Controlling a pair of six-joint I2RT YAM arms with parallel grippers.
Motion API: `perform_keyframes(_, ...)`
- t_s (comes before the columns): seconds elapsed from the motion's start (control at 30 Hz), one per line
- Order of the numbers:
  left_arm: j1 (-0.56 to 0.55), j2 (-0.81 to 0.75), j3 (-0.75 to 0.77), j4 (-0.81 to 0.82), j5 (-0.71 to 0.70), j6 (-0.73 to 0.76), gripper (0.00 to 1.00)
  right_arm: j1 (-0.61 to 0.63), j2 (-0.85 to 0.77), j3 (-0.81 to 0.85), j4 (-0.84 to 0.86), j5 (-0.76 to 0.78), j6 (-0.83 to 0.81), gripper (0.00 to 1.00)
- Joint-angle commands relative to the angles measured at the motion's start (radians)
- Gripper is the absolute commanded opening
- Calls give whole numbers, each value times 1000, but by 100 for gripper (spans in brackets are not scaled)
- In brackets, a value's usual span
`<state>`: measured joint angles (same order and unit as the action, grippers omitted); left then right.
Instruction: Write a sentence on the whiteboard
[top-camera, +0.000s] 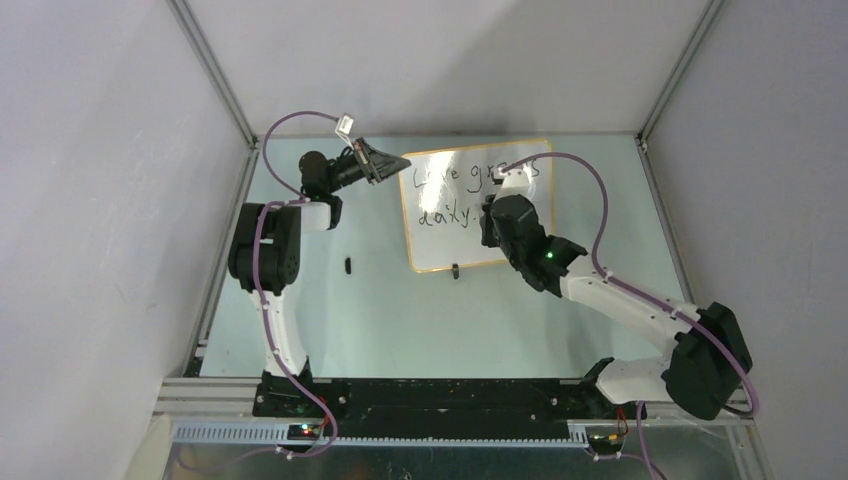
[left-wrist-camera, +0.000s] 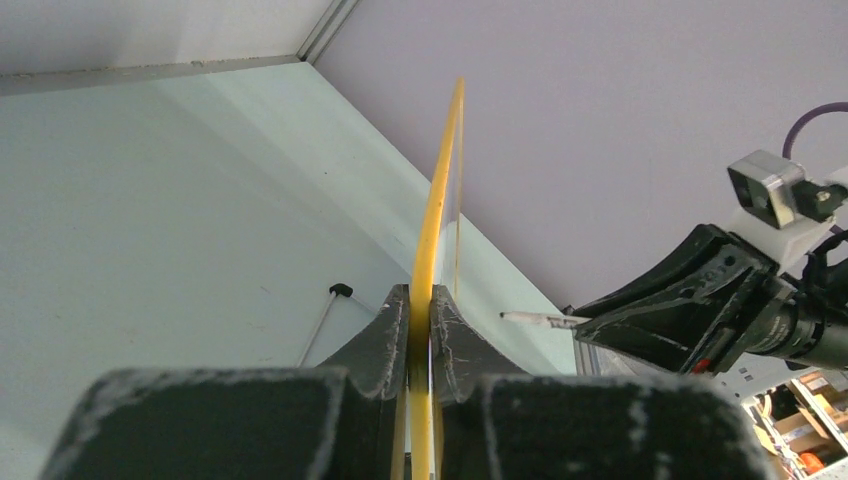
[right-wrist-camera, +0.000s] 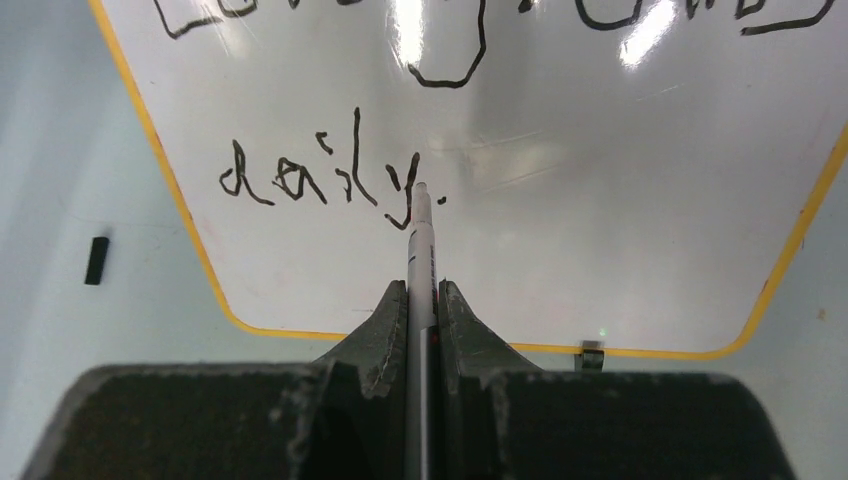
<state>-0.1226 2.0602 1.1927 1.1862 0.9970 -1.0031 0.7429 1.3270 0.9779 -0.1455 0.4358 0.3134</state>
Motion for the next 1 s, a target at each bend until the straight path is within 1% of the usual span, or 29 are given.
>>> perform_keyframes(0.0,-17,-61,-10,1,14,20,13,-3,-62,-29,61,10,-2,0)
perform_keyframes(0.03,-16,-62,-11,1,13,21,18,-4,-65,-39,64,10,-1,0)
perform_keyframes(0.07,-16,-64,-13,2,10,21,20,-5,-73,-43,71,9,1,0)
perform_keyframes(0.1,-14,-65,-17,3,9,23,27,-5,-80,-52,73,7,2,0)
perform_keyframes(0.13,-13,-68,-19,3,7,24,31,-6,-83,-55,75,6,2,0)
perform_keyframes(0.17,-12,-70,-25,3,4,25,39,-7,-89,-60,76,6,3,0)
perform_keyframes(0.2,-12,-73,-27,4,0,26,42,-8,-92,-62,77,5,4,0)
perform_keyframes(0.27,-8,-78,-35,5,-7,30,54,-9,-100,-67,78,4,5,0)
perform_keyframes(0.47,0,-108,-65,-39,-30,66,70,-11,-120,-78,74,3,8,0)
perform_keyframes(0.57,12,-131,-94,3,-46,53,78,-12,-134,-79,65,2,9,0)
perform_keyframes(0.6,16,-136,-114,14,-50,38,87,-12,-138,-79,63,3,8,0)
perform_keyframes(0.67,31,-154,-148,53,-61,16,98,-13,-164,-79,55,0,5,0)
perform_keyframes(0.73,48,-185,-198,68,-73,10,99,-14,-193,-79,43,-3,3,0)
perform_keyframes(0.77,65,-227,-220,69,-93,13,99,-15,-204,-79,30,-5,4,0)
perform_keyframes(0.8,73,-251,-277,64,-108,27,99,-15,-226,-79,22,-7,6,0)
perform_keyframes(0.83,90,-315,-304,30,-138,40,99,-16,-237,-79,6,-11,9,0)
perform_keyframes(0.87,105,-352,-366,2,-154,85,99,-17,-257,-80,0,-14,10,0)
perform_keyframes(0.9,110,-434,-395,-97,-194,114,99,-16,-266,-82,-9,-20,11,0)
perform_keyframes(0.93,115,-479,-439,-168,-218,204,99,-17,-288,-86,-12,-31,10,0)
perform_keyframes(0.97,115,-577,-454,-375,-289,258,99,-16,-300,-91,-20,-37,11,0)
